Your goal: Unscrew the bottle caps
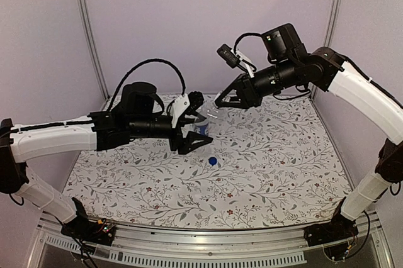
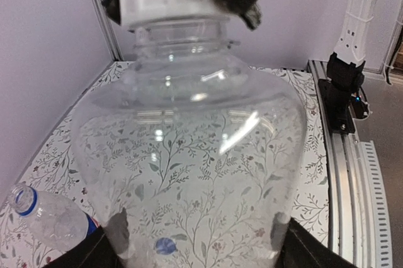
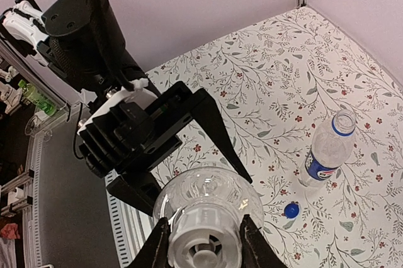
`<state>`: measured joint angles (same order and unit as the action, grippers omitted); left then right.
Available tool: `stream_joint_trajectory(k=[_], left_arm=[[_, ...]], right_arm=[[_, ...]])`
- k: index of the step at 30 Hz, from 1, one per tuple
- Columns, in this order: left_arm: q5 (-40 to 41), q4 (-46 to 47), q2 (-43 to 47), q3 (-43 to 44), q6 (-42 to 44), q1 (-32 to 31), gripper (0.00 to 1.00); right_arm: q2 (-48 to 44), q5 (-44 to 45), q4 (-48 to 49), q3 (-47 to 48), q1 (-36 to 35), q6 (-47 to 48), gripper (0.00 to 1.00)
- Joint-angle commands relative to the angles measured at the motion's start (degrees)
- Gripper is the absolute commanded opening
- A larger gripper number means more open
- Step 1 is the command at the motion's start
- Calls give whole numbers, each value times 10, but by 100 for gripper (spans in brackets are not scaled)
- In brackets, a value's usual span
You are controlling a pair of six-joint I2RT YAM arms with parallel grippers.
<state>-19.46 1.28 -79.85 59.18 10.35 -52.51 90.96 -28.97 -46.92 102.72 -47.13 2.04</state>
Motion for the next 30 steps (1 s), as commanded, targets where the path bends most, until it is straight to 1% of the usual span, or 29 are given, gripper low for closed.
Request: stream_joint_trajectory(k=[1, 5, 7, 10, 13, 15, 18, 25, 26, 27, 30], left_arm=[[-1, 0, -3, -6, 2, -8, 79], [0, 3, -4, -6, -2, -9, 80], [-4, 4, -2, -7, -4, -8, 78], [-7, 5, 0, -8, -5, -9, 73], [-7, 13, 3, -11, -10, -9, 65], [-1, 29, 8, -18, -21, -9, 61], [8, 63, 16, -33, -44, -9, 59], [10, 122, 29, -60, -93, -8, 56], [10, 128, 28, -63, -100, -9, 56], [12, 134, 27, -66, -102, -8, 55], [20, 152, 25, -72, -130, -8, 54]], right_arm=[[8, -14, 8, 22, -2, 8, 0], [9, -21, 10, 24, -2, 10, 0], [9, -24, 10, 24, -2, 9, 0], [11, -20, 9, 25, -2, 10, 0], [15, -16, 15, 25, -2, 7, 0], [16, -18, 27, 23, -2, -3, 11], [17, -15, 53, 21, -2, -17, 29], [3, 5, 141, -3, -2, -81, 77], [0, 8, 159, -11, -2, -92, 82], [-6, 10, 175, -18, -3, -102, 85], [-17, 42, 216, -40, -11, -126, 87]])
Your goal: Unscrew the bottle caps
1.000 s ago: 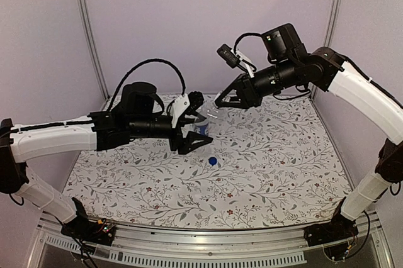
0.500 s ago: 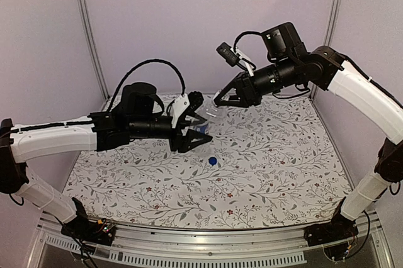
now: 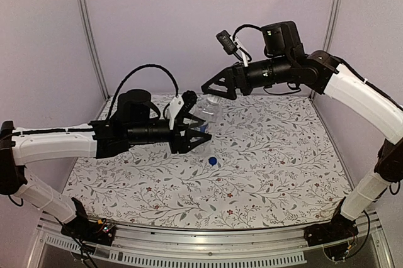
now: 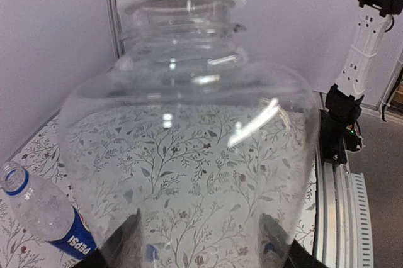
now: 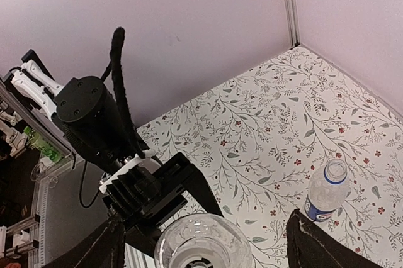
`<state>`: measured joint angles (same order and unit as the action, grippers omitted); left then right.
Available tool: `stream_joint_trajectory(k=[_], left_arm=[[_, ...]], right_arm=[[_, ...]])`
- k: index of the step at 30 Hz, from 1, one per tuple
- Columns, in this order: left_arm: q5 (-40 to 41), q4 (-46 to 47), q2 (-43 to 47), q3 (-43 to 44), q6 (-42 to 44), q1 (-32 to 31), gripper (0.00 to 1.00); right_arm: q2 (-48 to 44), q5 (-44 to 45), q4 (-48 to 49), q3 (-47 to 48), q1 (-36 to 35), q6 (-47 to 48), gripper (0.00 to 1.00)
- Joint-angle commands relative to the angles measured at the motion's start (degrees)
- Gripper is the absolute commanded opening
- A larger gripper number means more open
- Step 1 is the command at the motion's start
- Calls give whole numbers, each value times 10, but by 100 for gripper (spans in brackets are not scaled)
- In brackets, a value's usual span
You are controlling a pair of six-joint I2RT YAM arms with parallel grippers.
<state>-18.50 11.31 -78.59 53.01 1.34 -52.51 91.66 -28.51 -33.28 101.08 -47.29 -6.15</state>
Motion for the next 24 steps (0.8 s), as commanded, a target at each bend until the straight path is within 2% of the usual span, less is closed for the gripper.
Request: stream_joint_trajectory(k=[1, 8, 18, 24], left_arm=[[14, 57, 12, -13, -47, -8, 54], [43, 91, 20, -30, -82, -9, 52], [49, 90, 23, -32, -86, -8, 52], [51, 91, 23, -34, -85, -9, 48]], right_arm=[[-26, 55, 92, -31, -13, -51, 87], [-47, 117, 177, -92, -34, -90, 80], [-40, 121, 211, -115, -45, -105, 59], [-44, 123, 221, -128, -47, -108, 55]])
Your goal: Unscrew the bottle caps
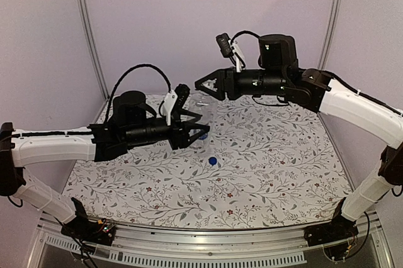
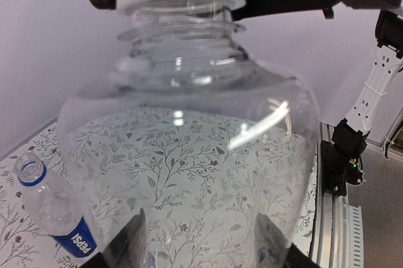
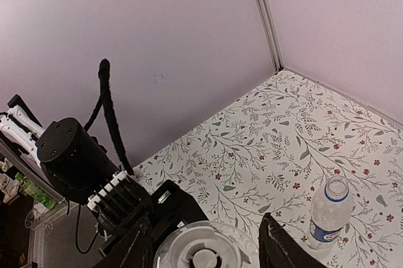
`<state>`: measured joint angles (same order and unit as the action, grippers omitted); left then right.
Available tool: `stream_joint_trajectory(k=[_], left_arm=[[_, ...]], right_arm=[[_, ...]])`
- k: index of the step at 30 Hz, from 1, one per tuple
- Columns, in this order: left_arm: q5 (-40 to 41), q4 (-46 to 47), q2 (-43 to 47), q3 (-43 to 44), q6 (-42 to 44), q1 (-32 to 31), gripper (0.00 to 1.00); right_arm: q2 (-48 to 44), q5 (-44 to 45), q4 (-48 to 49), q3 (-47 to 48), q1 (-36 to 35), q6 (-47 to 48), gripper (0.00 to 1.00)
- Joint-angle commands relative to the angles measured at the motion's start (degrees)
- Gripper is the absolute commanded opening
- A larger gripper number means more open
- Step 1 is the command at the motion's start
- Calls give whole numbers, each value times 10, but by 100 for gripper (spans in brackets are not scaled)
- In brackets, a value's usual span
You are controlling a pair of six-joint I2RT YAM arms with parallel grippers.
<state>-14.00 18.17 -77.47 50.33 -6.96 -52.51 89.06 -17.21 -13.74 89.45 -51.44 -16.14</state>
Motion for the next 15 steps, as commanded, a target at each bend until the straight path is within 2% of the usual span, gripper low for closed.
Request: stream_joint_trajectory(k=[1, 10, 15], left_arm=[[6, 22, 12, -7, -2, -8, 48], [7, 22, 8, -6, -1, -9, 47], [8, 21, 9, -6, -1, -8, 47]], right_arm=[[-21, 11, 28, -15, -5, -9, 54], [-27, 7, 34, -27, -5, -11, 39], [-27, 1, 39, -29, -5, -11, 25]])
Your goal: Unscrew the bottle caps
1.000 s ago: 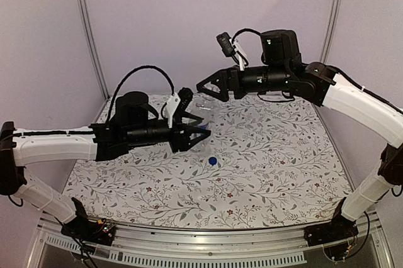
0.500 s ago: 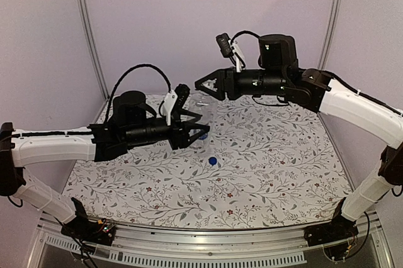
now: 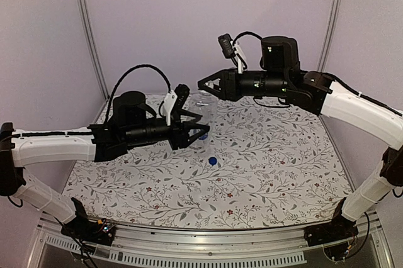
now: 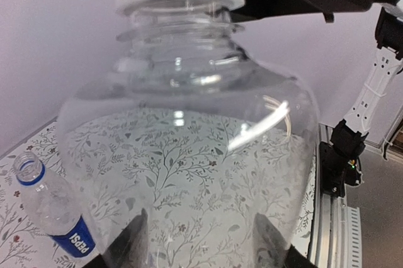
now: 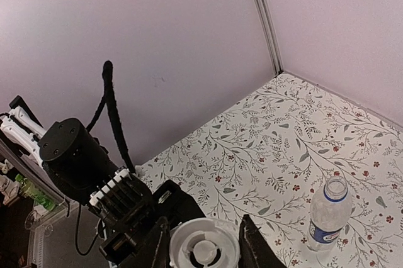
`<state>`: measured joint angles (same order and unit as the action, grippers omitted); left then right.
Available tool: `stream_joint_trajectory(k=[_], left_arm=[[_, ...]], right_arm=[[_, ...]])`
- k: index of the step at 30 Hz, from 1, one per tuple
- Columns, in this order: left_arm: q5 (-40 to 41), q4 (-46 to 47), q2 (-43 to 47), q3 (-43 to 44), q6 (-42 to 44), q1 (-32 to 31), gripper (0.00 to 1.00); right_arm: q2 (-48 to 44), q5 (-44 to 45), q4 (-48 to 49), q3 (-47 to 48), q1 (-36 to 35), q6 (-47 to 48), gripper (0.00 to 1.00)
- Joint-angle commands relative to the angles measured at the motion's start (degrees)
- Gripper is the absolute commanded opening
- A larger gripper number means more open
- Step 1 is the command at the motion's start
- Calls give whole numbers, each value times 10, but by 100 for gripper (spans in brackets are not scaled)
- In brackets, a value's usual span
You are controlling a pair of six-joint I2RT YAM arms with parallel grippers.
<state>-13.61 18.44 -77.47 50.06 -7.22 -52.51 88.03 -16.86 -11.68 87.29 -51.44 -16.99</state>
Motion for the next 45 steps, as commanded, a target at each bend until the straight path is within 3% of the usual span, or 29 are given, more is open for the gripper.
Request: stream_joint_trajectory(k=[1, 7, 13, 17, 22, 30, 36, 42, 45], left_arm=[[3, 19, 9, -3, 2, -9, 47], [-7, 22, 12, -5, 6, -8, 46], [-44, 37, 18, -11, 12, -8, 43], [-110, 48, 19, -11, 21, -8, 42], [-223, 71, 19, -14, 20, -8, 42], [-370, 120, 7, -19, -8, -8, 40], [-400, 127, 0, -16, -17, -8, 38], [-403, 125, -3, -15, -18, -7, 37], [-382, 116, -1, -13, -12, -6, 37]], right_arm=[[-16, -4, 19, -8, -5, -2, 21], [-16, -10, 26, -13, -5, 5, 0], [-14, -34, 27, -7, -5, 39, 0], [-10, -90, 24, 0, -5, 90, 0], [-7, -223, 10, 11, 4, 195, 0], [20, -434, -16, 38, 44, 254, 0], [50, -510, -32, 60, 53, 268, 0], [57, -522, -33, 65, 62, 270, 0], [54, -501, -33, 64, 68, 261, 10]])
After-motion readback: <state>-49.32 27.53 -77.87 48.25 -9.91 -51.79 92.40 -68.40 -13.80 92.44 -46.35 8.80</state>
